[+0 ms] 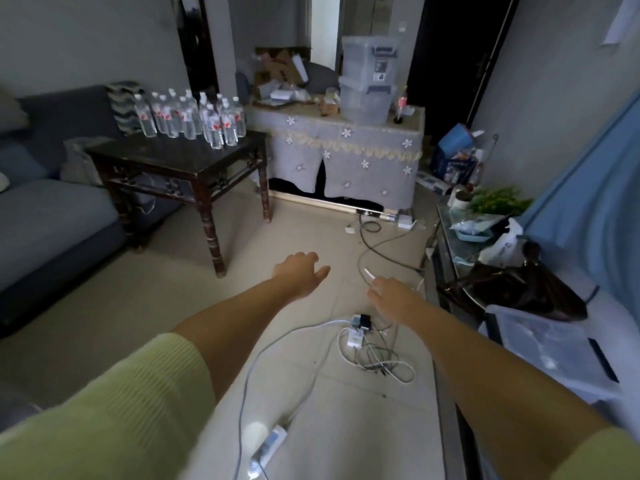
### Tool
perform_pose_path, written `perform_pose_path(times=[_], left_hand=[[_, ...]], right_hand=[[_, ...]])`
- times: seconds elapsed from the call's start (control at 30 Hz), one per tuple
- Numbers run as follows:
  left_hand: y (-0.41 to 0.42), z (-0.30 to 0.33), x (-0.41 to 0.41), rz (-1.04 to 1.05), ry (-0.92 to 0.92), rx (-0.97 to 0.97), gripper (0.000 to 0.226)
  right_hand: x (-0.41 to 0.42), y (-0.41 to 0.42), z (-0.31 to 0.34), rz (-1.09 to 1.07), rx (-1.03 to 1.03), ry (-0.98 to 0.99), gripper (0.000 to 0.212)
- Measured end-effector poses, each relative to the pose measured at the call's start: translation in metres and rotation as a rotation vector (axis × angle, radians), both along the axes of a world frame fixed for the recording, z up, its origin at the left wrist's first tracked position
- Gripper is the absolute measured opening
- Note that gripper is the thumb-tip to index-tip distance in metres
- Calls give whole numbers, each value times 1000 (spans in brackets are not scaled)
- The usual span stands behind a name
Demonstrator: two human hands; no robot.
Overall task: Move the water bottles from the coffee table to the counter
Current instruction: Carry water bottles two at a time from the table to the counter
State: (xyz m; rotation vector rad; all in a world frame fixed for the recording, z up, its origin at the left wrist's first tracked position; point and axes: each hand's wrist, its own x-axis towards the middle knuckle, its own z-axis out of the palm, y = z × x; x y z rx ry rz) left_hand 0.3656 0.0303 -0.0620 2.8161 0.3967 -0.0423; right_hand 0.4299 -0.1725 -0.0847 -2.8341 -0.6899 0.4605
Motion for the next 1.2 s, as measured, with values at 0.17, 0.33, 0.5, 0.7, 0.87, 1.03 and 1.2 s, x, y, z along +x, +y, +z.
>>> perform_pose_path(times=[0.17, 0.33, 0.5, 0.7, 0.87, 1.03, 1.2], left_hand=[[-29, 3, 73, 4, -15, -24, 53], [-13, -4, 106, 44, 46, 17, 53], [34, -13, 131, 131, 86, 14, 53], [113, -13, 190, 217, 62, -9, 54], [175, -5, 235, 292, 58, -27, 53], [208, -14, 275, 336, 86, -65, 53], [244, -23, 329, 368, 89, -80, 53]], right_hand=[[86, -23, 5, -28, 9, -19, 42], [132, -2, -5, 34, 1, 31, 43], [175, 52, -11, 155, -18, 44, 46], [248, 131, -15, 205, -33, 32, 48], [297, 192, -5, 227, 5, 40, 49], [337, 232, -7, 275, -22, 35, 49], [406, 283, -15, 325, -42, 43, 50]])
